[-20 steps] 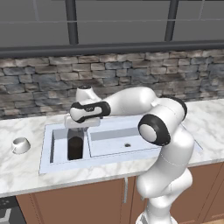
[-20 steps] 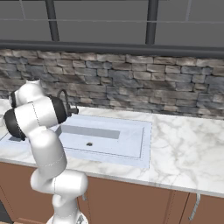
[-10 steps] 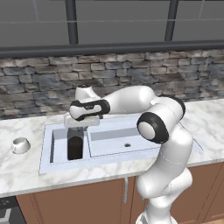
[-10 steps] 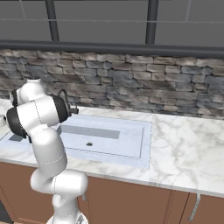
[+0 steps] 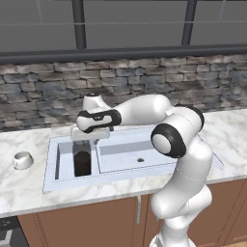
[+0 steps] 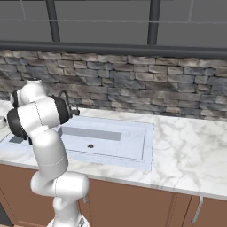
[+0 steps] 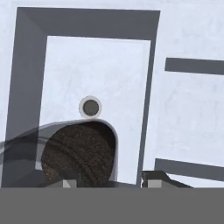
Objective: Place the jar in the left basin and the mug in the right basin of the sink.
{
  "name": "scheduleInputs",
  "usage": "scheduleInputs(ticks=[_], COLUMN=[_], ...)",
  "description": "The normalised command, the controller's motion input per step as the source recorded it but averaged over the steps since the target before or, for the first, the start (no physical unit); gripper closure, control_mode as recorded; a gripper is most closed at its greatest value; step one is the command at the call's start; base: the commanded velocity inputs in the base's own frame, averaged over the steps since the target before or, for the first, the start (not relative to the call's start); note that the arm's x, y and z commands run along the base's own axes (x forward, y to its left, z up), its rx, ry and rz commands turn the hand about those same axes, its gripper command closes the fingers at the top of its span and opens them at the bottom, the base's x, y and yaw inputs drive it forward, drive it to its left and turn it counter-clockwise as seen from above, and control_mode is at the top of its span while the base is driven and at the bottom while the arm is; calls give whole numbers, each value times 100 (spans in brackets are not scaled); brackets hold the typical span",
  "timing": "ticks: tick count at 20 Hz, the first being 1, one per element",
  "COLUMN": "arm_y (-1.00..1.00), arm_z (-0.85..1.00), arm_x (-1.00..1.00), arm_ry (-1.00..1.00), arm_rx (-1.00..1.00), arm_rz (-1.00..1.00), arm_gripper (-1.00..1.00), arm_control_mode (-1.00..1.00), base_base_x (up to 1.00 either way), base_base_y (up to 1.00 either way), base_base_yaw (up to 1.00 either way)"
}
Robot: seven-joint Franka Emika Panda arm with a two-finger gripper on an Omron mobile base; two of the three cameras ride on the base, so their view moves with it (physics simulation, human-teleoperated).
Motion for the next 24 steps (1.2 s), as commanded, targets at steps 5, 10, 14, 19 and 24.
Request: scheduleInputs(ticks=[5,10,14,19,24], arm_y=[0,0,0,0,0], arm_z=[0,1,5,6,8], arm_x=[0,0,0,2,2], arm_ry=[0,0,0,0,0], arm_rx=[0,0,0,0,4], arm_rz=[0,0,0,0,0], arm_gripper=[-100,-100,-100,-100,-100], arm_control_mode=[-100,-100,-100,-100,-100], base_base_x=[0,0,0,0,0], base_base_y=[0,0,0,0,0], base_base_yaw=[0,0,0,0,0])
